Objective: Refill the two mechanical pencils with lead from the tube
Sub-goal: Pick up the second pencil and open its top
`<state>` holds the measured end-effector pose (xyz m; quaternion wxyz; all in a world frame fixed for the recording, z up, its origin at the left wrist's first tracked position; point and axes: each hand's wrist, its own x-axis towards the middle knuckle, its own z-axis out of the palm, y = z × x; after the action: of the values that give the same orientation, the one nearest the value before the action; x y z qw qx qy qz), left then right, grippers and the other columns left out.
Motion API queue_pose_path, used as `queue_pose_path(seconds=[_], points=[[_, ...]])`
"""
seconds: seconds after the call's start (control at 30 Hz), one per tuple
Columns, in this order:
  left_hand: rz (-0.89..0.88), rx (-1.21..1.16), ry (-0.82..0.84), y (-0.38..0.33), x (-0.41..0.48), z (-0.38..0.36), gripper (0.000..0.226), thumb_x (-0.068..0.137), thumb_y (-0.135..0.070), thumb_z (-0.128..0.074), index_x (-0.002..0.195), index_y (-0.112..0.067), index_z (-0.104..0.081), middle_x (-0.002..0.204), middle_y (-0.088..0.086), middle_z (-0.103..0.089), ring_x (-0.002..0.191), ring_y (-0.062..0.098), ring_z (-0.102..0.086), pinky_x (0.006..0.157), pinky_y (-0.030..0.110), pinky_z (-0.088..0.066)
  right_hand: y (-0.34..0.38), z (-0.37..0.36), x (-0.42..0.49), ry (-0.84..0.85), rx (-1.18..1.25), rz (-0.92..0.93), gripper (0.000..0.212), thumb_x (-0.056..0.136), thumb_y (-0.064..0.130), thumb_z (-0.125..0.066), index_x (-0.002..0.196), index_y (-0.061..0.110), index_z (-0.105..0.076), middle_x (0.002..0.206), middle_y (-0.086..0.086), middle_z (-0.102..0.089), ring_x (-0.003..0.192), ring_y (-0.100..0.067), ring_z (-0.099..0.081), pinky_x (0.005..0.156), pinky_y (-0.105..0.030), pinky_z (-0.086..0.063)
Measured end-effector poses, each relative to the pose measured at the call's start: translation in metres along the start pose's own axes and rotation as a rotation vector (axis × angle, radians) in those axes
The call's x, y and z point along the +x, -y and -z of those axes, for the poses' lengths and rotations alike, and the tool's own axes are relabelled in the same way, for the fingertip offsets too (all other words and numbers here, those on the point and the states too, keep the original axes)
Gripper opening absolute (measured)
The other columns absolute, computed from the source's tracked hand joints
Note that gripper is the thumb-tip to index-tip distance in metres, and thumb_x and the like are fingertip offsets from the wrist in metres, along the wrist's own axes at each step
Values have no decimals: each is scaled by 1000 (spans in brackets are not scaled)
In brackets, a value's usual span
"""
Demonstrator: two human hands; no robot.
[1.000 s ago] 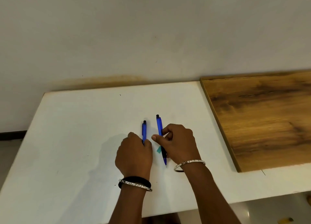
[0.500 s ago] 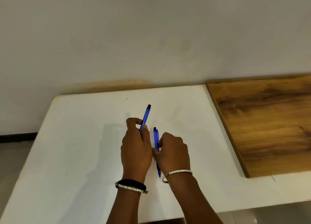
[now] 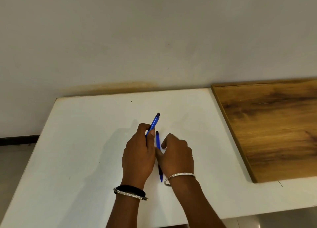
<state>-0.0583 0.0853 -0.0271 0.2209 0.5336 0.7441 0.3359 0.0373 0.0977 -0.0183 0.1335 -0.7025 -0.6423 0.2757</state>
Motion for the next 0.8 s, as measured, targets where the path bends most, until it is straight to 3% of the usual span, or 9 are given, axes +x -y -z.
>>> queue_pose_path(seconds=[0.13,0.27,0.33,0.53,0.7,0.8], points=[[-48,-4,24,2,-1,1,28,97,-45,-37,115,-30,-53,52,-8,-43,45,9,-43,44,18,-31,-9,17,15,-146,339,-8,18,87,38,-64,85,21,-61,72,2,-68,64,-16,-67,69,-36,-58],[-105,-3,98,1,-3,-1,40,88,-63,-27,116,-45,-50,52,-8,-45,47,8,-45,45,15,-31,-17,33,25,-112,815,-113,11,87,31,-67,91,21,-68,84,-2,-70,59,-14,-70,49,-24,-56],[-116,-4,120,0,-3,-3,41,87,-64,-27,113,-46,-53,52,-9,-46,48,8,-46,47,15,-32,-20,38,26,-43,948,-104,8,86,28,-69,90,21,-72,84,-4,-72,63,-17,-72,51,-22,-55],[-146,-54,164,-4,-4,-3,37,90,-62,-29,104,-45,-59,55,-9,-49,52,4,-47,49,15,-32,-31,43,28,-17,1033,-111,7,83,17,-72,88,13,-74,80,-8,-74,66,-18,-72,58,-22,-57],[-149,-82,242,-11,-5,-3,36,94,-53,-35,110,-38,-63,65,-8,-59,64,12,-59,60,29,-49,-36,48,28,62,1061,-75,8,90,12,-62,86,9,-69,78,-8,-71,62,-11,-71,63,-22,-59],[-146,-87,248,-14,-5,-6,31,96,-49,-38,109,-38,-64,63,-10,-58,63,9,-59,61,28,-50,-36,49,29,73,1056,-59,13,95,11,-55,89,6,-65,79,-9,-69,62,-12,-69,64,-23,-60]])
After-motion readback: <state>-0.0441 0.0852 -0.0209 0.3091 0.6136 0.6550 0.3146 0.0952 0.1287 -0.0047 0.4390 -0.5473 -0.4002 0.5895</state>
